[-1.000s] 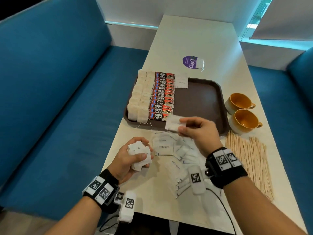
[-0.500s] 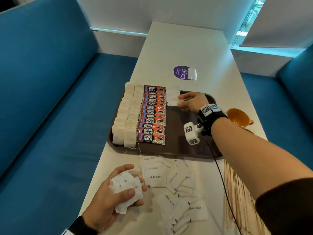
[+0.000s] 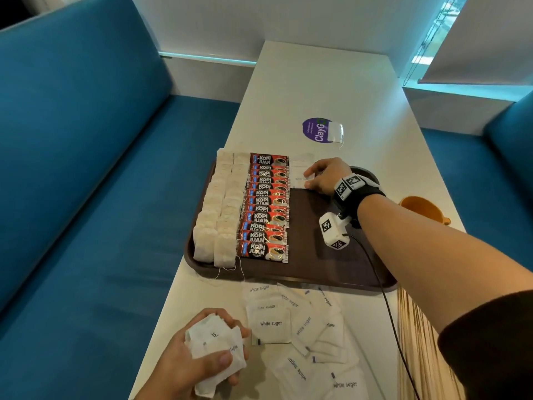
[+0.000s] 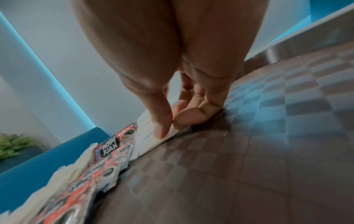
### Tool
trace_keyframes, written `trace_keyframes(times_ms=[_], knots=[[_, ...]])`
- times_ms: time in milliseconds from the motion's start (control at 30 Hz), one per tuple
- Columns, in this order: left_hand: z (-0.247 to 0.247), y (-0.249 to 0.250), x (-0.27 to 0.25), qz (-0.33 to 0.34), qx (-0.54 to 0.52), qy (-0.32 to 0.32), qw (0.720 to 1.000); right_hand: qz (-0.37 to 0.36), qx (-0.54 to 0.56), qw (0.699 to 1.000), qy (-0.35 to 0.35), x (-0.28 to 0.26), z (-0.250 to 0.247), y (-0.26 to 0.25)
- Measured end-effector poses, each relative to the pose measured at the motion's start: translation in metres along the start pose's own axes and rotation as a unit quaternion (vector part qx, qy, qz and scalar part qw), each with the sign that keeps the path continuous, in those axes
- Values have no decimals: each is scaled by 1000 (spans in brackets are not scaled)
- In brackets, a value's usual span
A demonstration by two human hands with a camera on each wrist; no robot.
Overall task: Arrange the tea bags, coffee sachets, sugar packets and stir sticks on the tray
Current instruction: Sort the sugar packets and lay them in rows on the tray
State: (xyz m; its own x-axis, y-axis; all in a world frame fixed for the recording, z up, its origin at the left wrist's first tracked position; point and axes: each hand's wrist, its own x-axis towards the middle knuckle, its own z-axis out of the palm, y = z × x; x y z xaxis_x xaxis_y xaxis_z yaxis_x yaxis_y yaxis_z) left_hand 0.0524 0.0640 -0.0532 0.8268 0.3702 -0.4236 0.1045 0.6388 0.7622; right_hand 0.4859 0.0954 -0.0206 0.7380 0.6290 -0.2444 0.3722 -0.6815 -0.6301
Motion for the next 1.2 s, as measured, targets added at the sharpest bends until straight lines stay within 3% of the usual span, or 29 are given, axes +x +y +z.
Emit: trace_keyframes(times_ms=[167,300,500,733,900,1067,1200], knots=[[5,-5,-3,47,-31,1,998,38,95,994,23,-21,-8,-1],[8,-3,-7,69,-21,-6,997,15,134,990,44,-66,-23,-9],[15,-4,-17,49,-45,10,998,-67,198,977,-48,-186,-27,-21],[36,-24,-47,42,-29,14,999,-81,236,955,-162,-323,22,4],[39,-44,-56,63,-33,15,997,-60,265,940,-204,-364,56,22],[36,-43,-60,82,-22,1,996,-79,261,942,-194,-378,72,29],[41,-42,-60,76,-19,-3,997,-59,291,944,-146,-383,82,34]])
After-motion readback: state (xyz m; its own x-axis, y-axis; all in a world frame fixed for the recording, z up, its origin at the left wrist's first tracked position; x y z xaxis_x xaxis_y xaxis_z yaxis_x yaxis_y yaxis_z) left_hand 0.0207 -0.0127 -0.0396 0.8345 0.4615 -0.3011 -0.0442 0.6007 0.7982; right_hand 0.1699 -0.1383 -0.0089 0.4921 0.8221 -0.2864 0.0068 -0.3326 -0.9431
